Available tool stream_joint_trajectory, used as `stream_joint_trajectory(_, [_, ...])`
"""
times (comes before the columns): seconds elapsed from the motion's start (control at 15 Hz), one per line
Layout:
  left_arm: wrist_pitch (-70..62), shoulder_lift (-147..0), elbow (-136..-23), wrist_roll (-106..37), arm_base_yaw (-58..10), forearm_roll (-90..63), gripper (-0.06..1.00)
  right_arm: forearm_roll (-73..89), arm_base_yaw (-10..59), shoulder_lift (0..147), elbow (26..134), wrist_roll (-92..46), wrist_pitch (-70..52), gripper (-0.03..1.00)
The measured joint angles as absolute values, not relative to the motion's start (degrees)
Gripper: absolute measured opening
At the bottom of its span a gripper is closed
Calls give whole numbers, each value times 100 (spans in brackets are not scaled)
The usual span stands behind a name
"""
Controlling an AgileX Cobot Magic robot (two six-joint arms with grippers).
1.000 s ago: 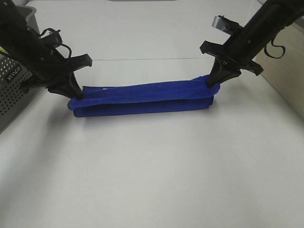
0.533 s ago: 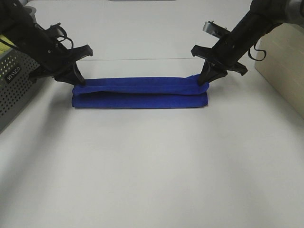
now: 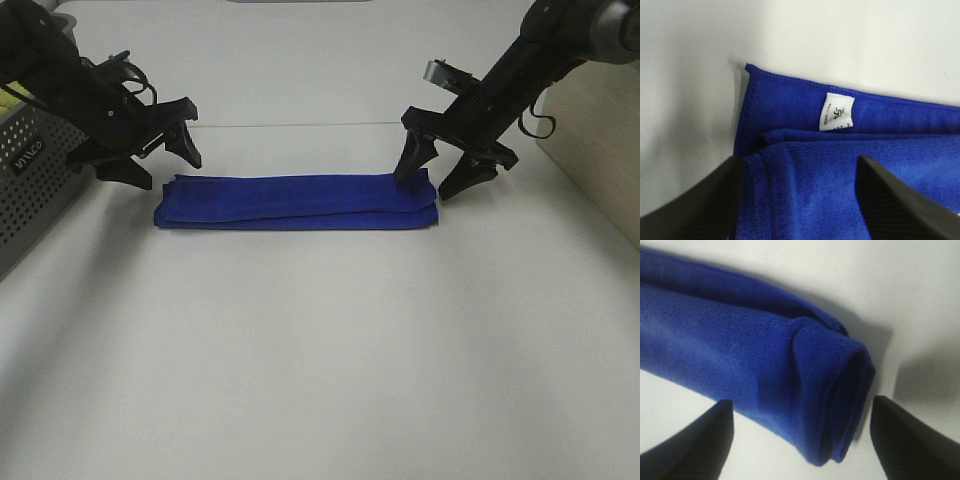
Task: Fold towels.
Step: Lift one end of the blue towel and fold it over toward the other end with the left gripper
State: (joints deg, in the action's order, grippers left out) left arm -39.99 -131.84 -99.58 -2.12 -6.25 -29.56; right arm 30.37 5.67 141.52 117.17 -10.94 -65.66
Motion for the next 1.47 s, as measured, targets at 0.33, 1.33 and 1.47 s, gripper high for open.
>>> stream_joint_trajectory(0.33, [-4217, -13247, -9981, -229, -619, -2498, 74, 2773, 567, 14152, 12147, -1094, -6904, 80])
stream_joint_trajectory(1.33, [-5008, -13172, -10439, -579, -705, -2406, 6, 2739, 567, 14152, 12147, -1094, -6921, 80])
stream_joint_trajectory(1.47, [-5541, -12892, -10880, -212, -705, -1925, 6, 2739, 567, 14152, 12147, -1094, -6921, 80])
